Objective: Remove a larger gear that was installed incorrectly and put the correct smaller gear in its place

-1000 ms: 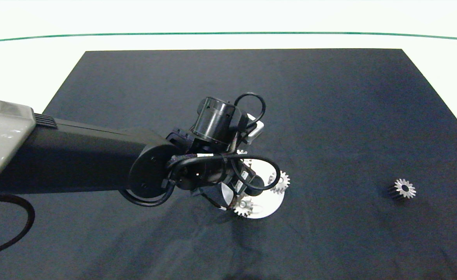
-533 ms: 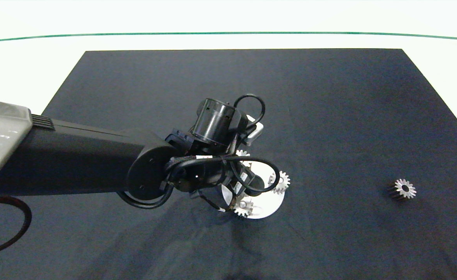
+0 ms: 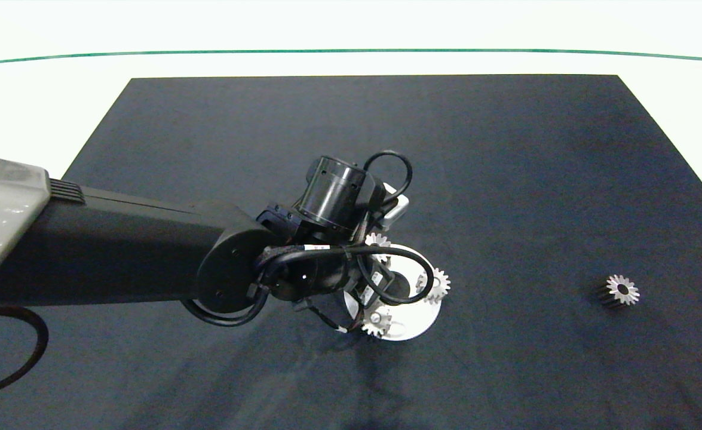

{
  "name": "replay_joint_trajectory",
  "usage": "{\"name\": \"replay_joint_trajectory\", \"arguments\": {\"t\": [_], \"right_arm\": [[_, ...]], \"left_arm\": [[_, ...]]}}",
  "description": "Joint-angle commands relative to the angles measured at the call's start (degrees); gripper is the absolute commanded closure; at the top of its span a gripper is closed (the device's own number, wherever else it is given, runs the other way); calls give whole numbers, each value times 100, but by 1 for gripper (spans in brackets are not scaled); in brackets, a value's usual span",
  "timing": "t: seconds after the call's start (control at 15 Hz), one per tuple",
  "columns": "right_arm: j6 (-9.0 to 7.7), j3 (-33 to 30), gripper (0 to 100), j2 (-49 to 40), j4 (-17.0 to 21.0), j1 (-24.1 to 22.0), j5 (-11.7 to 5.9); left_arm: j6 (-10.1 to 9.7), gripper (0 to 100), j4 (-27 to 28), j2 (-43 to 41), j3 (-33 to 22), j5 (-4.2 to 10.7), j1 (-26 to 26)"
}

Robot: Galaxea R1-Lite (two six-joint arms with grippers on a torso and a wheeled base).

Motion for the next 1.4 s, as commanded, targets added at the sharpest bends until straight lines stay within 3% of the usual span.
{"name": "replay_joint_trajectory", "arguments": {"t": [0.07, 0.53, 0.87, 1.4], "right_arm": [[-2, -9, 0, -11, 6, 2, -4], [-46, -26, 0, -3, 6, 2, -4], [-46, -35, 0, -11, 6, 2, -4], [-55, -35, 0, -47, 6, 2, -4]], "left_arm": [[7, 0, -3, -35, -16, 10, -2], [-2, 0, -12, 9, -96, 10, -54], [-37, 0, 6, 211, -517, 10, -28], [-37, 4, 14, 238, -526, 10, 69]]}}
